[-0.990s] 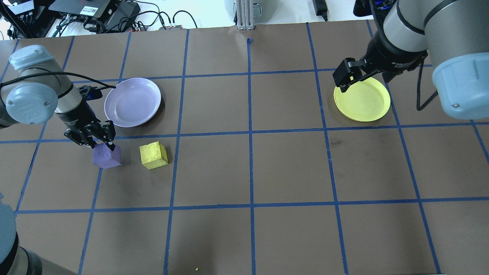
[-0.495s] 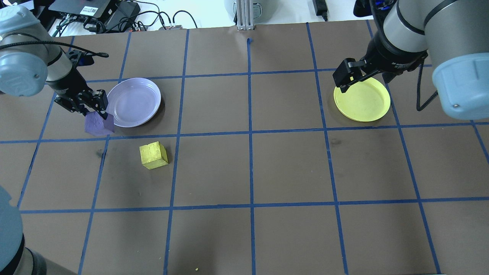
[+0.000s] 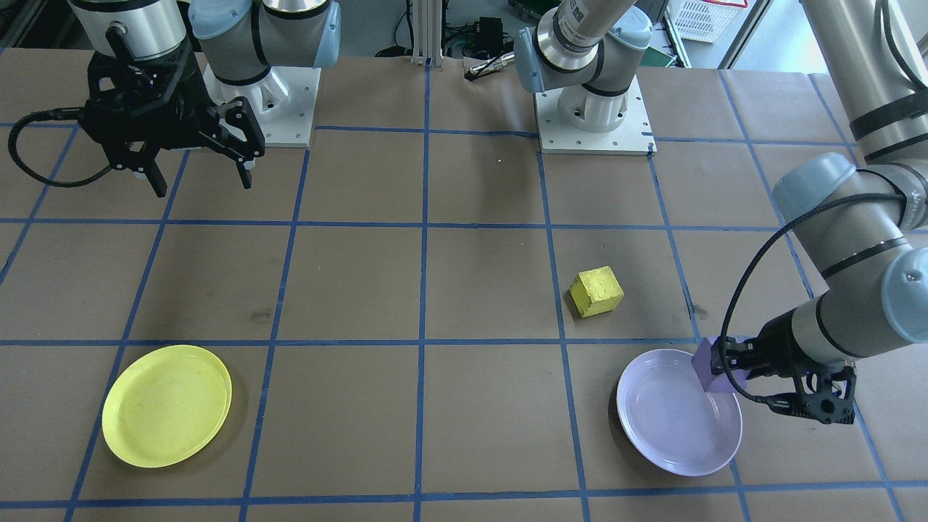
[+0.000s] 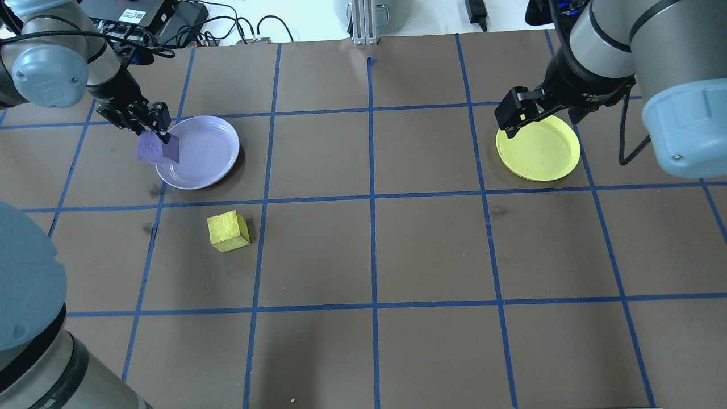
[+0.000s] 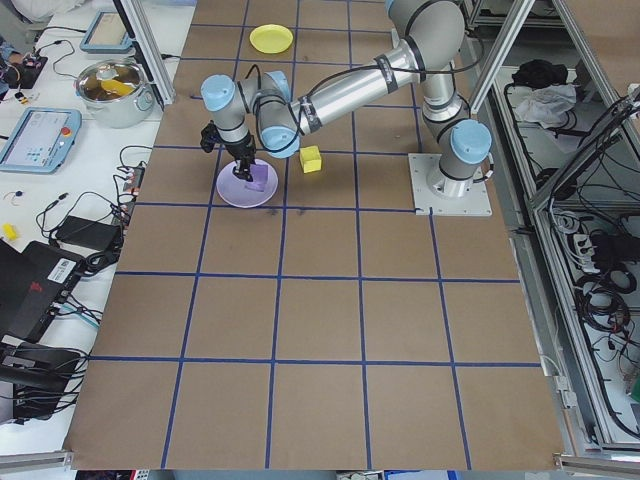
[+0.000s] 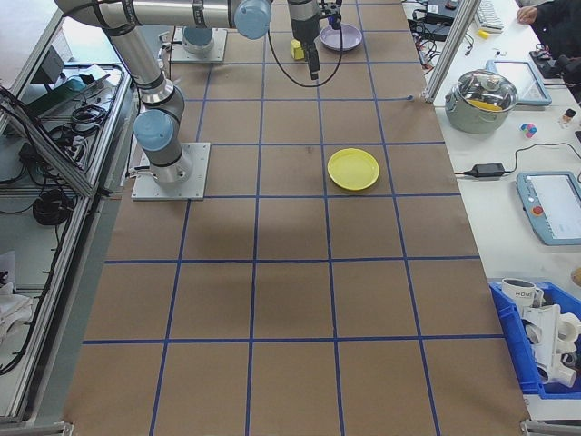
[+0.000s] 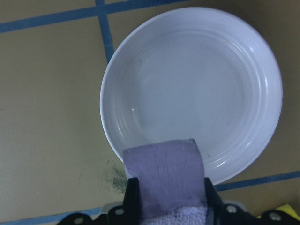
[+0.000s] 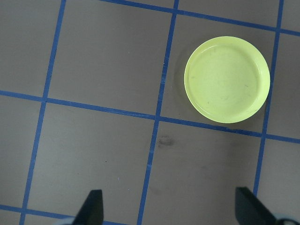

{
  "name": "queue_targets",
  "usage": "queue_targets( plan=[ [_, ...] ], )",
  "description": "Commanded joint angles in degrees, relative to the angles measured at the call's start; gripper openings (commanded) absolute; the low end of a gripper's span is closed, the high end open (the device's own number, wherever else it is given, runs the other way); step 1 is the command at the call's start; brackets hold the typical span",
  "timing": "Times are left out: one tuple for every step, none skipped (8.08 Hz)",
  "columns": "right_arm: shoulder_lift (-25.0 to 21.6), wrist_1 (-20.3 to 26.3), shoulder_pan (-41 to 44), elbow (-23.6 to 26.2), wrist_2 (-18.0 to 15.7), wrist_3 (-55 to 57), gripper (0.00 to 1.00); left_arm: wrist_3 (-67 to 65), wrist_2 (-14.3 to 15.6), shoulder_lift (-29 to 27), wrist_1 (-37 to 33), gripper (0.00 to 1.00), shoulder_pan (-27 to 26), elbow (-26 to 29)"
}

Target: Sort blocks by color into plates

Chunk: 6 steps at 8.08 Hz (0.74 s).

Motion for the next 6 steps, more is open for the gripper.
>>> queue_targets(
  plan=[
    [0.00,0.00,0.00,0.03,0.00,0.00,1.00,0.69,-2.76,-4.11,4.68,0.00,-0.57,1.00],
    [0.00,0.00,0.00,0.03,0.00,0.00,1.00,0.60,-2.76,-4.29,4.69,0.08,-0.66,1.00],
    [0.00,0.00,0.00,0.03,0.00,0.09,1.00,0.34,-2.93,-4.38,4.77,0.87,-0.83,0.74],
    [0.00,0.00,0.00,0.03,0.00,0.00,1.00,0.08,-2.85,-4.30,4.77,1.00,-0.92,0.65],
    [0.00,0.00,0.00,0.03,0.00,0.09,1.00,-0.10,-2.67,-4.30,4.77,1.00,-1.09,0.65],
    [0.00,0.00,0.00,0.03,0.00,0.00,1.00,-1.23,-2.85,-2.82,4.51,1.00,-1.27,0.65]
  ],
)
